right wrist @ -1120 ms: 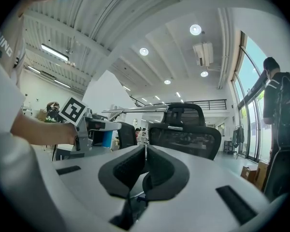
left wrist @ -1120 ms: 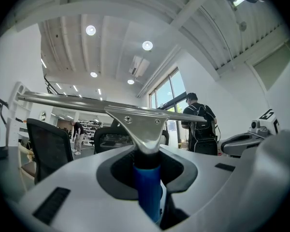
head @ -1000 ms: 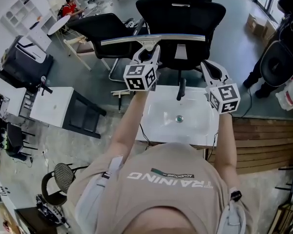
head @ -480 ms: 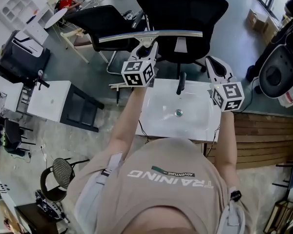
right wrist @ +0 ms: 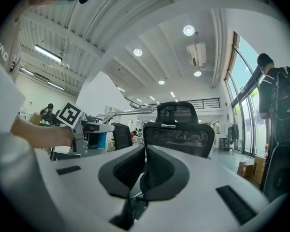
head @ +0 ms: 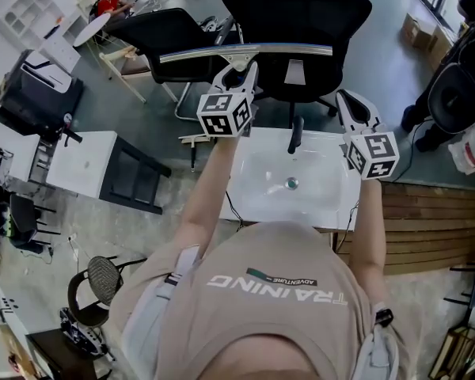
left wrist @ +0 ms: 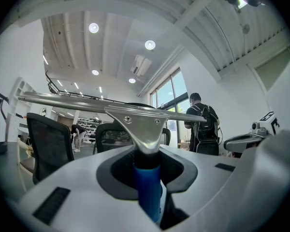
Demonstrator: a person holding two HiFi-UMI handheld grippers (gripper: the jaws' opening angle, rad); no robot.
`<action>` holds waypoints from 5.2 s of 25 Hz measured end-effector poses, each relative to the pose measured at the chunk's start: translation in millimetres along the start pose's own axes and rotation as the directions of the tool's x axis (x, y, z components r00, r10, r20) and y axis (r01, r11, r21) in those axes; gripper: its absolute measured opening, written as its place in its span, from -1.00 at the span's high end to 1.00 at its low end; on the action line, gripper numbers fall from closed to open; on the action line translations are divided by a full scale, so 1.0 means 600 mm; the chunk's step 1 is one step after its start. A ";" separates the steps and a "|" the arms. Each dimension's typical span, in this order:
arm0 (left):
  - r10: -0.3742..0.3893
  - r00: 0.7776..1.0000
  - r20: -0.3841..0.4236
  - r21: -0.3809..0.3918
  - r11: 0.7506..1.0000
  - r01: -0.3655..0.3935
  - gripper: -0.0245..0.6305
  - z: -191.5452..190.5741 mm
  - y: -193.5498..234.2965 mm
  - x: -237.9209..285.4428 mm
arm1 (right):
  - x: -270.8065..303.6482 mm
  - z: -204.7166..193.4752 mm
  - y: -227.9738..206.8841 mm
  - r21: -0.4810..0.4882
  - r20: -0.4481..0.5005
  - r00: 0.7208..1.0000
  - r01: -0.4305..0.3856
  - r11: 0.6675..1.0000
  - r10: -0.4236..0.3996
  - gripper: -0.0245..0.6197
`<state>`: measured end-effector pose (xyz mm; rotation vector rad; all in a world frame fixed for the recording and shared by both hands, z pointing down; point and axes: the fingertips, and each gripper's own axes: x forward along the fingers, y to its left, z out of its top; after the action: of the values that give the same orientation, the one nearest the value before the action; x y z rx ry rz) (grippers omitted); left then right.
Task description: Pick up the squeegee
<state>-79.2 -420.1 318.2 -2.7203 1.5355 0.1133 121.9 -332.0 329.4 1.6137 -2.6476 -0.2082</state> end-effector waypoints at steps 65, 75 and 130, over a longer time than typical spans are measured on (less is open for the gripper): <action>0.018 0.999 -0.045 -0.030 0.999 -0.020 0.63 -0.035 0.020 -0.010 | 0.028 -0.020 0.032 -0.033 -0.083 0.991 -0.105 0.994 0.102 0.81; 0.028 0.999 -0.028 -0.048 0.998 -0.030 0.63 -0.049 0.025 -0.014 | 0.020 -0.038 0.016 -0.013 -0.095 0.992 -0.091 0.996 0.089 0.81; -0.044 0.998 -0.036 0.001 0.999 0.044 0.63 -0.041 -0.006 0.026 | 0.012 -0.043 -0.035 0.069 -0.077 0.996 -0.033 0.997 0.038 0.81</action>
<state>-66.8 -432.7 341.4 -2.7681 1.4820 0.0625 139.7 -350.6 352.1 1.5581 -2.6489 -0.0527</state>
